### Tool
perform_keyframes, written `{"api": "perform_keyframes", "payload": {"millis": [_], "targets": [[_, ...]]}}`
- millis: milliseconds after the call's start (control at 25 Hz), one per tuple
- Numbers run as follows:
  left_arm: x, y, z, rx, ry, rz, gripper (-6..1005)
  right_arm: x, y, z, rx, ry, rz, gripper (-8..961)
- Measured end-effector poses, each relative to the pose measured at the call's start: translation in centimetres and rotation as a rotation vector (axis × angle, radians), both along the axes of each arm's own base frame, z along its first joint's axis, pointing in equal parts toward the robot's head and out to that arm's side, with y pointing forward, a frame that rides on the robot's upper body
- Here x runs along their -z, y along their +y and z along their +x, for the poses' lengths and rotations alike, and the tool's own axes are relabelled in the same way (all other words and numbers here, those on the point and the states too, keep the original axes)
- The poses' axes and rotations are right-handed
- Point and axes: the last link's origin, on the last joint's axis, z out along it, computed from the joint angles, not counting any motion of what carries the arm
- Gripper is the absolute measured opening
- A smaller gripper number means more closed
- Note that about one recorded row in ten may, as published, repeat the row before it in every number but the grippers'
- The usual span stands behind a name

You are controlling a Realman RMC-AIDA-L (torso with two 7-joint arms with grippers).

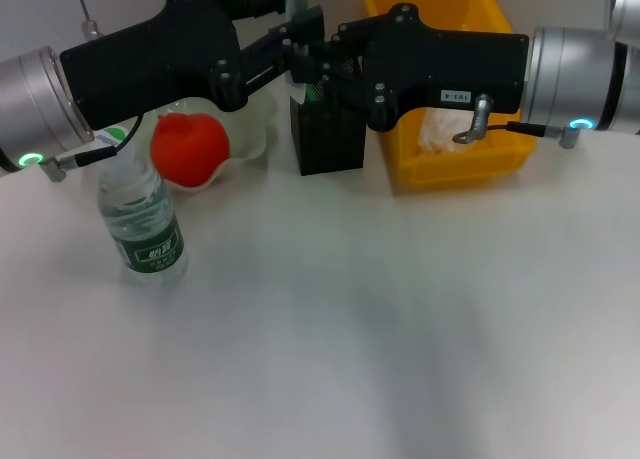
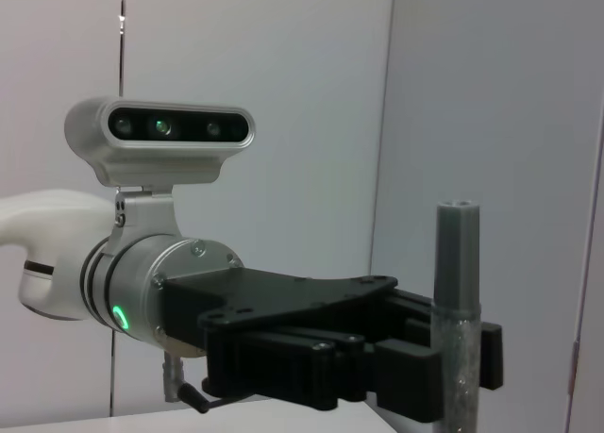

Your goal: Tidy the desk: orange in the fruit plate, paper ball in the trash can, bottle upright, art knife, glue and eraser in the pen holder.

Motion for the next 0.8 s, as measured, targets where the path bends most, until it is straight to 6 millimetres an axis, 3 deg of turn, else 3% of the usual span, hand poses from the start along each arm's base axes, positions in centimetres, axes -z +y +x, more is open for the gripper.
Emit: {"api": "perform_keyframes", "payload": {"millis": [200, 800], "targets": [[0.10, 0.01, -0.01, -0.005, -0.004, -0.003, 332, 0.21, 0.00, -0.22, -0.007, -0.004, -0.006, 129], [-0.13, 0.01, -0.30, -0.013, -0.007, 0.005, 169, 0.30, -0.01, -0.16, -0.005, -0.006, -0.008, 146]]}}
